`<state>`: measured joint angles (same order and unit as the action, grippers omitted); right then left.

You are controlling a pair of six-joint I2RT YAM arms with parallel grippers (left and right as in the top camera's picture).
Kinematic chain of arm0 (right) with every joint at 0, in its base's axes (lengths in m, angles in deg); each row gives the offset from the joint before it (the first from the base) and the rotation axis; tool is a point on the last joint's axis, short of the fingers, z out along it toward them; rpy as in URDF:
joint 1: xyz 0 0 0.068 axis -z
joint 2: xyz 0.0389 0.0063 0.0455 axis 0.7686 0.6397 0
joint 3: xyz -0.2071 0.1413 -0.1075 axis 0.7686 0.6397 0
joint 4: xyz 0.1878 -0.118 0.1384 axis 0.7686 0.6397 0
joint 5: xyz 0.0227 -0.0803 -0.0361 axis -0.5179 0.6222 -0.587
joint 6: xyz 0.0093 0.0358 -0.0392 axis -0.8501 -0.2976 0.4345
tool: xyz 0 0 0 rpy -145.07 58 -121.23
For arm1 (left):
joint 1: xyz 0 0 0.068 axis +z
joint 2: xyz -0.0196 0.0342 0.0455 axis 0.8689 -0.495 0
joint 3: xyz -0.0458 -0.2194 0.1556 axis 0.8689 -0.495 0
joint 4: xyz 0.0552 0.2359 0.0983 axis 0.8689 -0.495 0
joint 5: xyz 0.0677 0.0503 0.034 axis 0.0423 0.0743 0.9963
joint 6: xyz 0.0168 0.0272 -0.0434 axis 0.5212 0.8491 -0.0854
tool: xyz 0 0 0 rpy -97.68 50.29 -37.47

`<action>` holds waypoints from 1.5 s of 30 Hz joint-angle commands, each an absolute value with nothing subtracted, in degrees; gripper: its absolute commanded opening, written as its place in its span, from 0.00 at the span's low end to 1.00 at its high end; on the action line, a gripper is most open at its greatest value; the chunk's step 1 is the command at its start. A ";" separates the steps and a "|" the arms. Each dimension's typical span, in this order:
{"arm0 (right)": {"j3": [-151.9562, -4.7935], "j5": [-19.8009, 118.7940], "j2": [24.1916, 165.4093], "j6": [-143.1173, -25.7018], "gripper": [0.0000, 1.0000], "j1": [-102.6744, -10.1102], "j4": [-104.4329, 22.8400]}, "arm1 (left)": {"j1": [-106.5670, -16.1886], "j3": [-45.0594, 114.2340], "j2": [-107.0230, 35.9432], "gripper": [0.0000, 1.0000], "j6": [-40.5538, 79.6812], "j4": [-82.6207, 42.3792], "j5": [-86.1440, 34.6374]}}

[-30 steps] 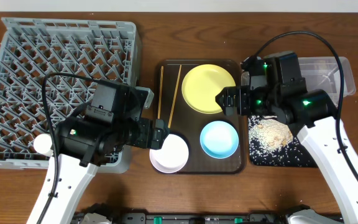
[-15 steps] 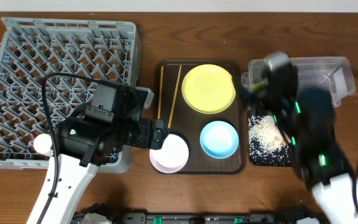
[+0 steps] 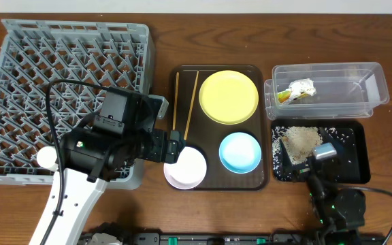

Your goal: Sort waste into correct bins and load items into the dishwasher

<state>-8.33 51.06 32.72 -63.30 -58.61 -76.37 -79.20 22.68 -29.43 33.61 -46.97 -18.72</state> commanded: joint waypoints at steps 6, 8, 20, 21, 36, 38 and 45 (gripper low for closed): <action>-4.79 51.56 24.24 -63.73 0.99 -54.74 -73.77 | -79.38 23.31 -29.54 0.97 34.35 -46.95 -18.15; -4.79 51.54 24.28 -63.60 0.99 -54.63 -73.31 | -79.38 23.31 -29.54 0.98 34.35 -46.95 -18.17; -4.82 51.52 24.41 -63.62 0.99 -54.65 -69.86 | -79.38 23.31 -29.54 0.98 34.35 -46.95 -18.15; -4.82 51.52 24.41 -63.62 0.99 -54.65 -69.88 | -79.38 23.31 -29.54 0.98 34.35 -46.95 -18.15; -4.82 51.52 24.41 -63.62 0.99 -54.65 -69.86 | -79.40 23.31 -29.52 0.98 34.33 -46.73 -18.45; -4.82 51.52 24.41 -63.62 0.99 -54.65 -69.88 | -79.40 23.31 -29.52 0.98 34.28 -46.53 -18.69; -4.82 51.52 24.41 -63.62 0.99 -54.65 -69.88 | -80.51 22.68 -32.75 0.98 33.80 -31.10 -19.31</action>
